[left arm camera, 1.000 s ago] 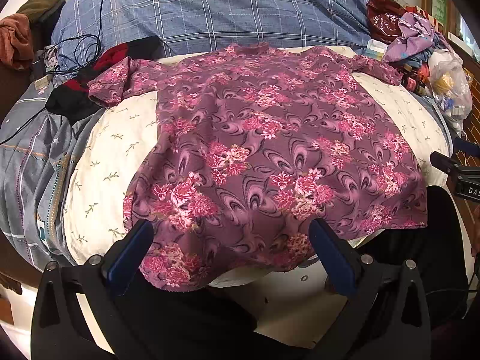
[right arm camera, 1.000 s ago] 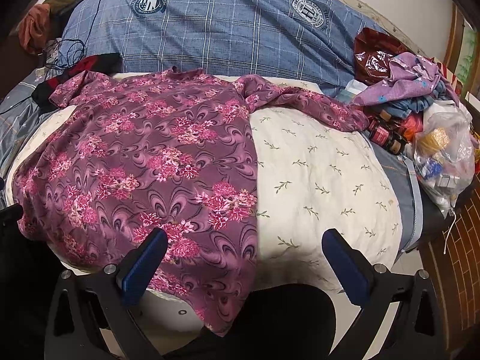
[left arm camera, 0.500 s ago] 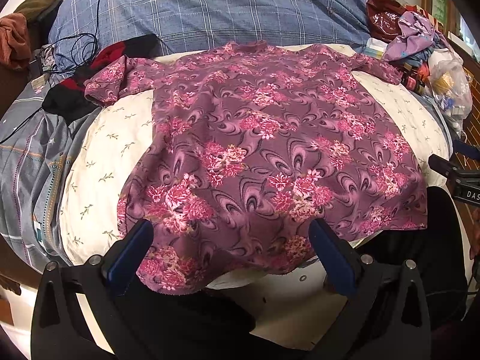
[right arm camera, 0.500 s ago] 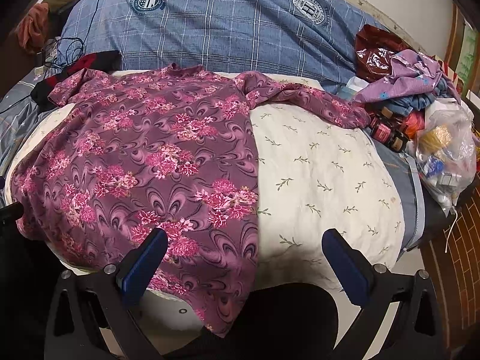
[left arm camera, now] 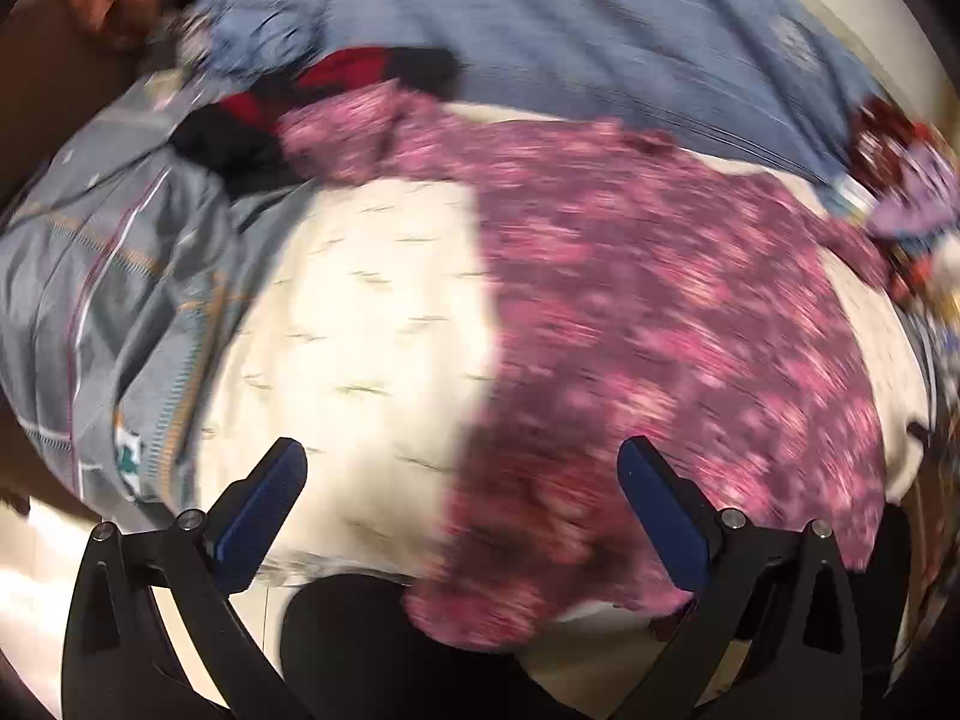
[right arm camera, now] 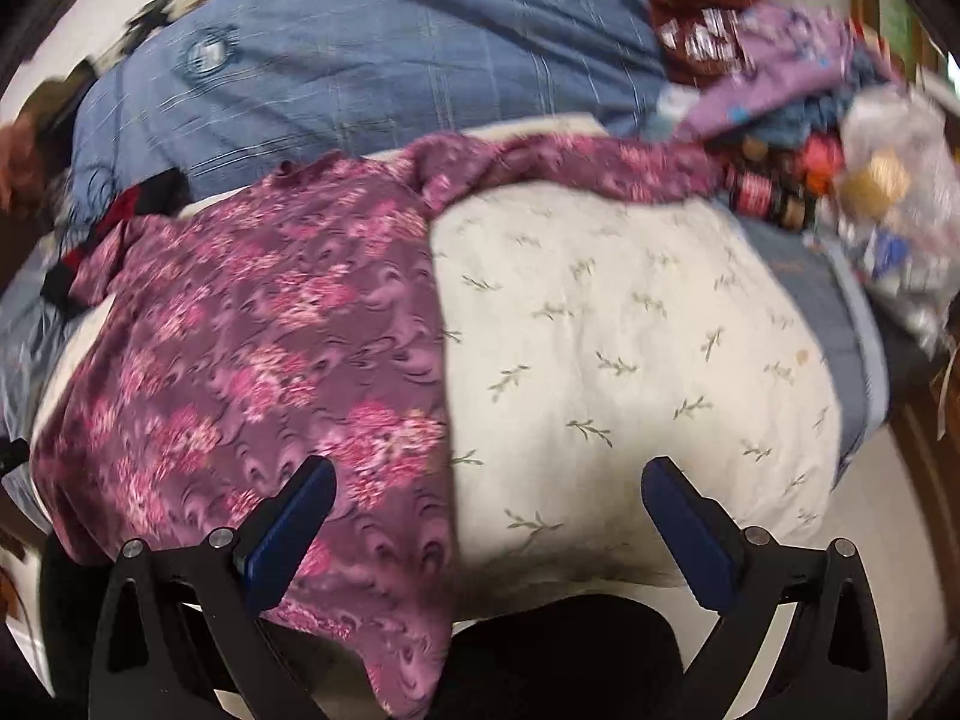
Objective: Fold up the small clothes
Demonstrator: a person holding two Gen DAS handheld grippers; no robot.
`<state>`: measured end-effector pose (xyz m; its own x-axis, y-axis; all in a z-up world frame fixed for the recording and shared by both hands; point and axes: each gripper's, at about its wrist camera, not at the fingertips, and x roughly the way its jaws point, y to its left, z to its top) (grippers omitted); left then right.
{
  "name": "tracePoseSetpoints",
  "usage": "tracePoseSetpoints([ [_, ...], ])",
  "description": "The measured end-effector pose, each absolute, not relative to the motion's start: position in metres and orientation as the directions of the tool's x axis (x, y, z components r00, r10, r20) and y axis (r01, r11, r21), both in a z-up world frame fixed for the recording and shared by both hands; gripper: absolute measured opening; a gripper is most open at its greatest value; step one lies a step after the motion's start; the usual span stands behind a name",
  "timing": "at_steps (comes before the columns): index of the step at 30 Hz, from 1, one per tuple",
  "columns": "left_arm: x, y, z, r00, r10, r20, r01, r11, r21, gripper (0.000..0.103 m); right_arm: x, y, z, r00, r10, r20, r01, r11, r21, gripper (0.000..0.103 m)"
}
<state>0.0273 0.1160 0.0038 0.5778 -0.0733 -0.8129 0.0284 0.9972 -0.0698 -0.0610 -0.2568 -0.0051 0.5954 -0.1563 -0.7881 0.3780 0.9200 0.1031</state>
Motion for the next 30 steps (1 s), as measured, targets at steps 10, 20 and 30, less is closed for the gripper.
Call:
tracePoseSetpoints([
  [10, 0.051, 0.107, -0.057, 0.334, -0.309, -0.89, 0.106, 0.951, -0.29, 0.103, -0.022, -0.25, -0.051, 0.545, -0.035, -0.838, 0.33, 0.927, 0.176, 0.073],
  [20, 0.039, 0.104, -0.029, 0.369, -0.329, -0.869, 0.119, 0.944, -0.307, 0.006, -0.04, -0.241, -0.013, 0.654, -0.011, -0.756, 0.169, 0.977, 0.131, 0.003],
  [30, 0.044, 0.128, -0.032, 0.385, -0.311, -0.869, 0.069, 0.949, -0.309, 0.02, -0.041, -0.288, -0.016, 0.65, 0.046, -0.758, 0.298, 0.903, 0.31, 0.012],
])
